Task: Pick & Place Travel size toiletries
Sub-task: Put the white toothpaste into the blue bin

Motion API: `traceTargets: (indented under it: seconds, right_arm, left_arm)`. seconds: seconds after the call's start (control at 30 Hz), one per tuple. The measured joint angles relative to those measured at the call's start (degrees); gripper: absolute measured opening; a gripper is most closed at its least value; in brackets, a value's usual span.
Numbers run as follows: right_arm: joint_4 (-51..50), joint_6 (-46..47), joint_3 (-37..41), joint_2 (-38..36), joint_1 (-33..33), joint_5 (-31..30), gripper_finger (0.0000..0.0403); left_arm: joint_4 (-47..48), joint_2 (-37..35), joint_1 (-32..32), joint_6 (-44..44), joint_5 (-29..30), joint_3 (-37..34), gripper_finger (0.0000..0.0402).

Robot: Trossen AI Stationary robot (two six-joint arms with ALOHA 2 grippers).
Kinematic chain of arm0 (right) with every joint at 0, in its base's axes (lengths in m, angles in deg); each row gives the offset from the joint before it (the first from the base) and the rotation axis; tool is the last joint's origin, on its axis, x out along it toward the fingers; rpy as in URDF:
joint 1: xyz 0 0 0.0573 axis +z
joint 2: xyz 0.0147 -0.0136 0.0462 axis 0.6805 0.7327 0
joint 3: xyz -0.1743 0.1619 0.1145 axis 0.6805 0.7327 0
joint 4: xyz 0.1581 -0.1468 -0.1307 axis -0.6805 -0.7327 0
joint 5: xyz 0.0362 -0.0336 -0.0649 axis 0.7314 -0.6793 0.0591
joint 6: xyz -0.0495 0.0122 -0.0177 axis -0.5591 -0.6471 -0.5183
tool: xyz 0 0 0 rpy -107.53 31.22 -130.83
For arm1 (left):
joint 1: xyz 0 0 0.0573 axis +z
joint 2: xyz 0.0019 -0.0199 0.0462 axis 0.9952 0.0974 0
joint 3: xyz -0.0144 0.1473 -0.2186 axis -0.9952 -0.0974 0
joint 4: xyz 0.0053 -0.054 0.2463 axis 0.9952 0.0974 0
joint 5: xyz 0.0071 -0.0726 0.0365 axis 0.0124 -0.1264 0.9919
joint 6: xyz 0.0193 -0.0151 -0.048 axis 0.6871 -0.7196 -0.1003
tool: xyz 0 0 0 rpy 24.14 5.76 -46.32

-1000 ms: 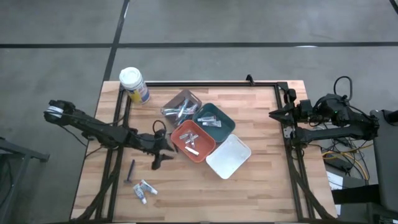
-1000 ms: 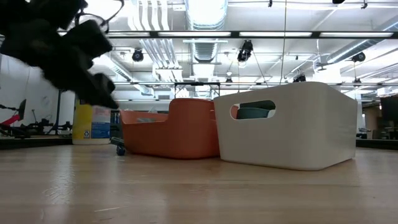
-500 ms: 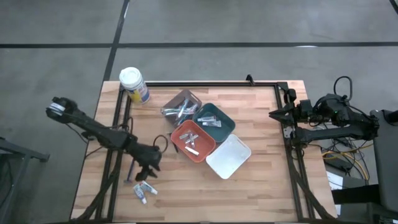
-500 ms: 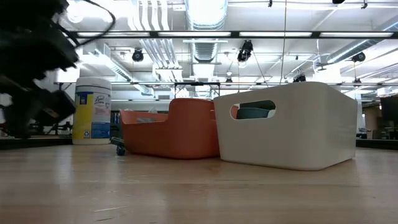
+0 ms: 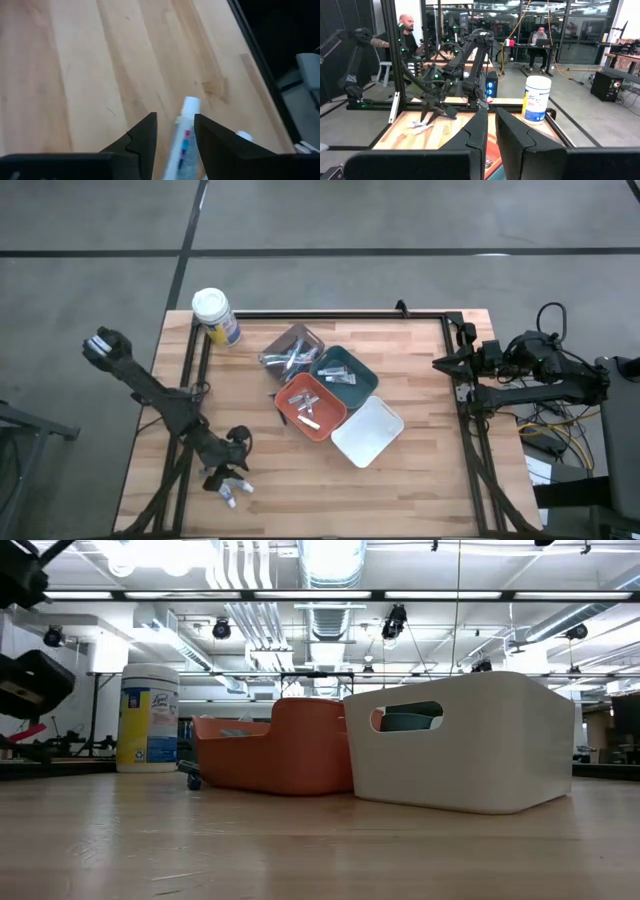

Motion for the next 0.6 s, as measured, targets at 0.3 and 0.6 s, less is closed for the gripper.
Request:
traceTargets:
  seconds: [0.3,0.6]
  right_arm:
    - [0.0,0.0,0.0,0.0,0.0,0.0,0.0034]
    - [0.0,0.0,0.0,0.0,0.0,0.0,0.0034]
  left_arm:
    - [-0.1,6.6,-2.4,-0.1,-0.4,1.2,0.0126]
    - [-1.0,16.2,-2.7,1.2,-4.6,5.0,0.0126]
